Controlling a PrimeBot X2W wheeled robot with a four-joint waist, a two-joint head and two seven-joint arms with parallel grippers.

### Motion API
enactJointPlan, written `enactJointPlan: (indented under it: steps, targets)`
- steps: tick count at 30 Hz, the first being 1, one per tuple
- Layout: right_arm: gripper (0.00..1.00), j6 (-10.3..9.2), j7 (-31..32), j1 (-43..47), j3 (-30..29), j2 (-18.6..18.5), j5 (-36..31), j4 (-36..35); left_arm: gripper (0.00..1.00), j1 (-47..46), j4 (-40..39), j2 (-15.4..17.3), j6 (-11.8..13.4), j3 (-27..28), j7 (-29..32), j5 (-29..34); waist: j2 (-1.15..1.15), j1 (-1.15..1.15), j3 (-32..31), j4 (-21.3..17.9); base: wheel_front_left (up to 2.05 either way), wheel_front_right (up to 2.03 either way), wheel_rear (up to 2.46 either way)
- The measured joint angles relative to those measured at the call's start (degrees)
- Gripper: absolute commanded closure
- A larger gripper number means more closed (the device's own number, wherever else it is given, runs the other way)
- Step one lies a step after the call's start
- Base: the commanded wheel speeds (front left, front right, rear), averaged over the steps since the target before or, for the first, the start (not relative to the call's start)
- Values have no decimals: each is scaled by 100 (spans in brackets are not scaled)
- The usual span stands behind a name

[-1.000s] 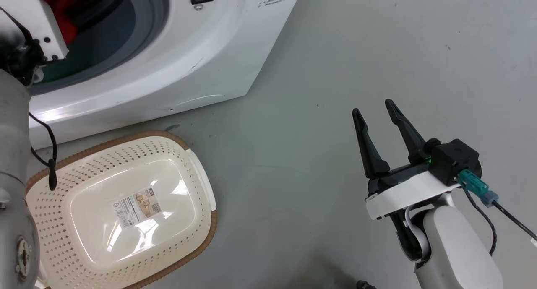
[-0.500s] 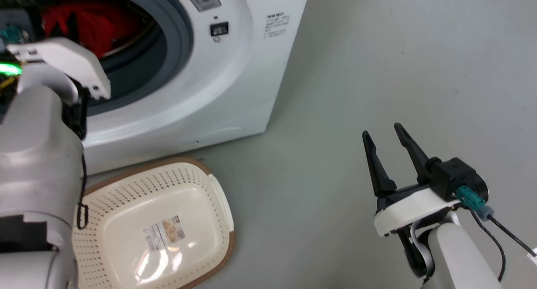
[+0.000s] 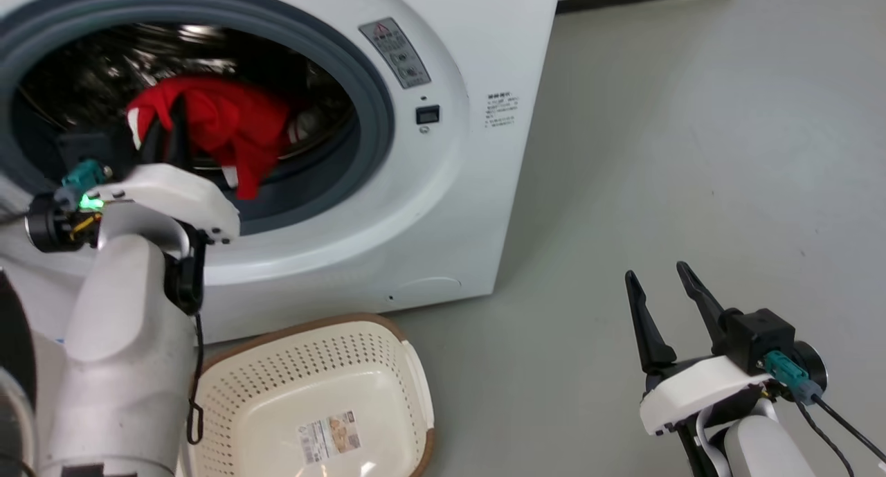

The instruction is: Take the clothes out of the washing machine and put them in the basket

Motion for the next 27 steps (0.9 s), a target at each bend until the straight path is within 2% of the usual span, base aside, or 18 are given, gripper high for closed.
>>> enactJointPlan:
  steps: [7,15,23,24,27]
  targets:
    - [0,0,132,224,-130,-1,-52,-140,100,915,-1367,-325,-1,159,-8,31,0,-1,-359,266,0,0,0]
    - [0,0,261,471,-238,-2,-103,-342,100,2183,-3351,-735,34,113,-7,118,0,-1,-580,499,0,0,0]
    - [0,0,391,564,-269,0,-164,-524,100,3445,-4946,-850,140,-78,156,92,0,0,-551,703,0,0,0]
    - [0,0,423,573,-287,-1,-171,-560,100,3899,-5263,-881,192,-202,334,89,0,0,-520,780,0,0,0]
    - [0,0,439,575,-265,-1,-170,-594,100,4337,-5215,-928,240,-385,505,63,0,0,-466,853,0,0,0]
